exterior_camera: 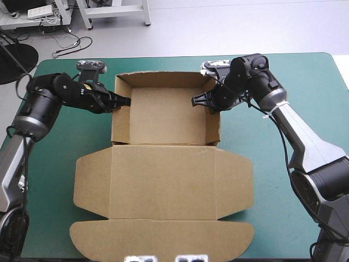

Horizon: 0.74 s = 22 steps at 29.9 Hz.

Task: Fold the box

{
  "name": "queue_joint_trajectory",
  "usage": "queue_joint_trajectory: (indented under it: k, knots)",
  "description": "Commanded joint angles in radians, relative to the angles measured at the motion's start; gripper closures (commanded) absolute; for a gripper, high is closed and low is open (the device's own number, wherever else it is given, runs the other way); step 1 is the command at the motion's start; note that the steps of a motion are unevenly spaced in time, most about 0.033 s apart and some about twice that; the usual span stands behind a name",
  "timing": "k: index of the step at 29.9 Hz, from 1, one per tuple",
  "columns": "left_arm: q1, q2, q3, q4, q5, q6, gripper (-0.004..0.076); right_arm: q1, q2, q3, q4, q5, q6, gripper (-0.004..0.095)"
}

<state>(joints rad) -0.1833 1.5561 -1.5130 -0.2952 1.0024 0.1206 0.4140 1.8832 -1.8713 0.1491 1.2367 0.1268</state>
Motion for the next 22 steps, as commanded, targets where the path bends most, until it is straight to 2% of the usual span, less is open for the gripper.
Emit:
queue_joint_trajectory:
  k: [1, 9, 17, 19, 21, 22]
  knots:
    - [-0.077, 0.029, -0.036, 0.038, -0.006, -0.074, 0.0734, 0.025, -0.054, 0.074, 0.103, -0.068, -0.019, 0.0927]
    - [-0.127, 0.177, -0.036, 0.070, 0.032, -0.097, 0.0734, 0.025, -0.052, 0.183, 0.122, -0.163, -0.019, 0.0927]
    - [-0.127, 0.244, -0.036, 0.070, 0.051, -0.081, 0.0732, 0.025, -0.023, 0.183, 0.022, -0.148, -0.019, 0.0923]
    - [-0.127, 0.255, -0.036, 0.070, 0.058, -0.079, 0.0732, 0.025, -0.023, 0.183, -0.008, -0.143, -0.019, 0.0889]
    - [-0.127, 0.262, -0.038, 0.070, 0.073, -0.053, 0.0732, 0.025, -0.023, 0.181, -0.035, -0.126, -0.015, 0.0803]
    - [-0.127, 0.263, -0.040, 0.070, 0.087, -0.051, 0.0732, 0.025, -0.023, 0.181, -0.052, -0.111, -0.011, 0.0720]
